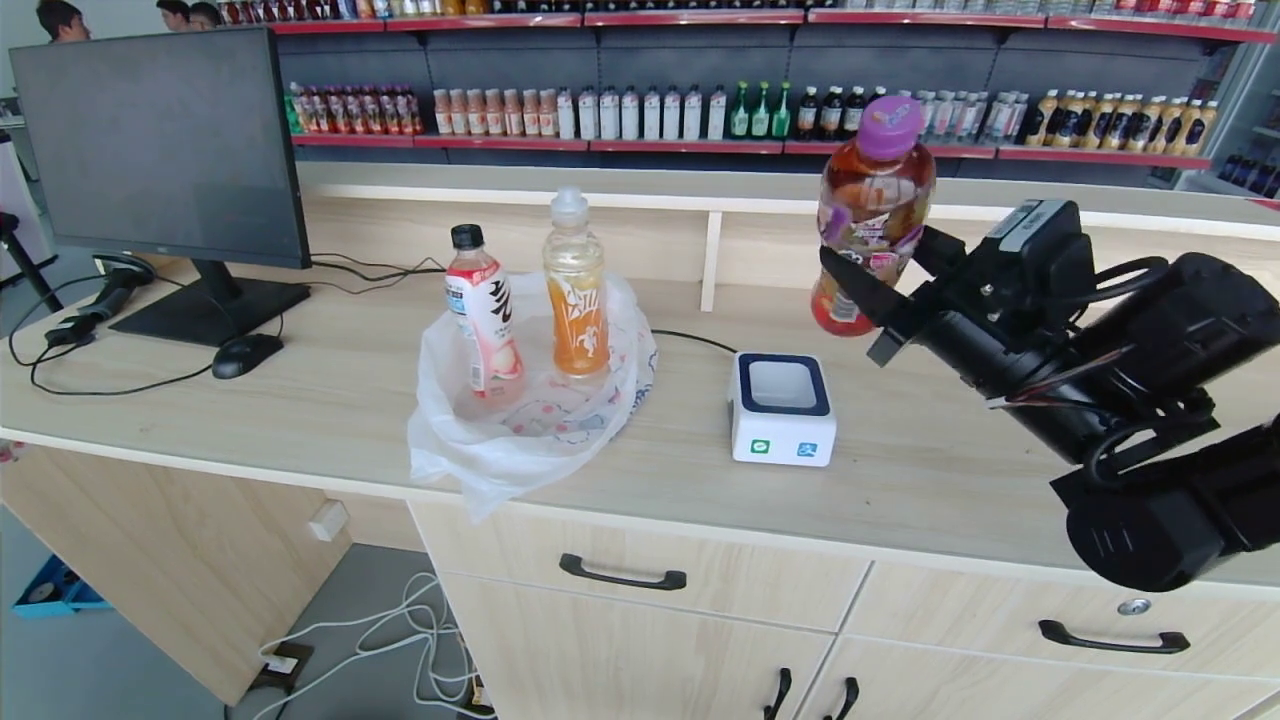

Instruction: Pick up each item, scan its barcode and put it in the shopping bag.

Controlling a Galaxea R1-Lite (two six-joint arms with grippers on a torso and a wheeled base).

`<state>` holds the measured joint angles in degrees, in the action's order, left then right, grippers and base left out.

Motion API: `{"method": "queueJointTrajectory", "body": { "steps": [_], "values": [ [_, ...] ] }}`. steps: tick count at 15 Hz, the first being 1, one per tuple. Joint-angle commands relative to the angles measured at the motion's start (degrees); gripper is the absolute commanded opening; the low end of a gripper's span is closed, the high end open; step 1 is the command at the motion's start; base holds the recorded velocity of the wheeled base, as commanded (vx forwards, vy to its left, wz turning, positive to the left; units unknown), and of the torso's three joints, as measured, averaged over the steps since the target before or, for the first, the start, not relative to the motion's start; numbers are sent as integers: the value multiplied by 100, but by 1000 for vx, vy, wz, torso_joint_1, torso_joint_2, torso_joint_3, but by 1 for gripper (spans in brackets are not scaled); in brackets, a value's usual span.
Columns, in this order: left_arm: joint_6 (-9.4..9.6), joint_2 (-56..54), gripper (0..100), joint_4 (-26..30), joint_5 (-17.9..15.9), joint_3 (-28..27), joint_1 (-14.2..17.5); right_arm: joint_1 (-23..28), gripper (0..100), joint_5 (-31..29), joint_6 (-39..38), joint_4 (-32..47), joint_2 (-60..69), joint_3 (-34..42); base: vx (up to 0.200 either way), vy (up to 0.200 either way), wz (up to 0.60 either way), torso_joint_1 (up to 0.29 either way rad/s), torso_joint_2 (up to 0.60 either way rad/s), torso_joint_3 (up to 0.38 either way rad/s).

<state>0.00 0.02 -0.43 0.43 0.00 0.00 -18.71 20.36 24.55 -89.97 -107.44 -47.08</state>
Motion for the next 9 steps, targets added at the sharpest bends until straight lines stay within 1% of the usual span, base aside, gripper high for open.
{"method": "queueJointTrajectory", "body": {
  "steps": [1, 2, 3, 6, 8, 9],
  "values": [
    [0, 6, 100, -1, 1, 0, 0, -150, 0, -638, -381, -3, 460, 76, 0, 0, 0, 0, 0, 0],
    [0, -2, 100, -1, 1, 0, 0, -159, 0, -920, -539, -3, 478, 85, 0, 0, 0, 0, 0, 0],
    [0, -2, 100, -1, 1, 0, 0, -168, 0, -1289, -1031, -3, 539, 67, 0, 0, 0, 0, 0, 0],
    [0, 6, 100, -1, 1, 0, 0, -203, 0, -1289, -1321, -3, 654, 41, 0, 0, 0, 0, 0, 0],
    [0, 6, 100, -1, 1, 0, 0, -396, 0, -1350, -1638, -3, 689, 94, 0, 0, 0, 0, 0, 0],
    [0, -2, 100, -1, 1, 0, 0, -440, 0, -1394, -1743, -3, 671, -3, 0, 0, 0, 0, 0, 0]
  ]
}}
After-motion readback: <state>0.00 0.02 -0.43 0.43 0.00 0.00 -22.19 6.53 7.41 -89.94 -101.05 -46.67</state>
